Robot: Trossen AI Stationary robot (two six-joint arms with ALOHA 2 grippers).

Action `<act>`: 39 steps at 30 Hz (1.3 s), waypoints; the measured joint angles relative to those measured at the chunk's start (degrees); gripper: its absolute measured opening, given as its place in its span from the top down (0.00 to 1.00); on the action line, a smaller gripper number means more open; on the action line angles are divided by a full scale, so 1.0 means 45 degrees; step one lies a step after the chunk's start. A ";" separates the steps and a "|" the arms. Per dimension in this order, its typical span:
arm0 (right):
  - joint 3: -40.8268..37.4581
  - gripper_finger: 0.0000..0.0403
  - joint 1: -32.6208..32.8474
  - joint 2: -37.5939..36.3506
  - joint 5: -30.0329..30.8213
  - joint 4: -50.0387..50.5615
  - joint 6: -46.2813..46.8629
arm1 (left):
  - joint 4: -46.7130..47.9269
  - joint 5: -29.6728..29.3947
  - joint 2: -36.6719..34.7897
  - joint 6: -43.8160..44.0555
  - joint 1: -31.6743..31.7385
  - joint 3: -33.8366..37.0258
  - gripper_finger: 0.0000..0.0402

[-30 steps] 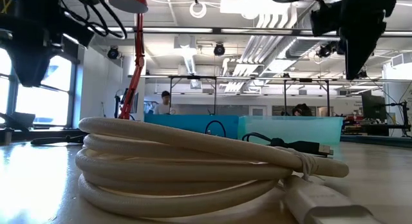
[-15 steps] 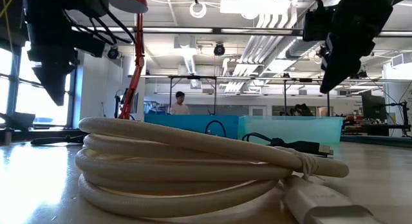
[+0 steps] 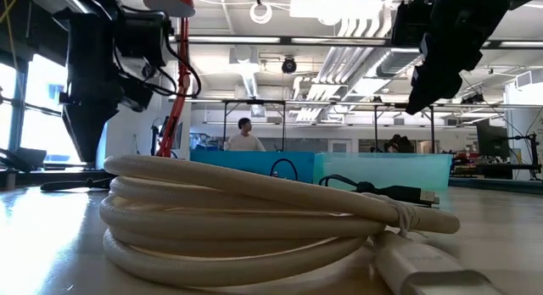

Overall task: Pick & Place USB Port
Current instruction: Put the black charger cable into the green bin

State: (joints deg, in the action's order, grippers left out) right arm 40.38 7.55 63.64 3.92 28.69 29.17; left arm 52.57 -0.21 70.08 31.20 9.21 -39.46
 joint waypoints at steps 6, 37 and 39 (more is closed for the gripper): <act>0.0000 0.61 0.0000 0.0000 -0.0004 -0.0317 -0.0259 | -0.1425 0.1158 0.0000 -0.0303 0.0463 0.0931 0.42; 0.0000 0.61 0.0500 0.0010 0.0013 -0.0953 -0.0571 | -0.2865 -0.1025 0.0053 -0.2048 0.0438 0.2228 0.98; 0.0000 0.61 0.0500 0.0010 0.0005 -0.1180 -0.0541 | -0.2865 -0.0847 0.0053 -0.2309 0.0438 0.2228 0.98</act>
State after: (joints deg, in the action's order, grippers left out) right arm 40.38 9.80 63.68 3.95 23.38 26.74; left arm 39.68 -4.02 70.32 20.81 11.18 -29.43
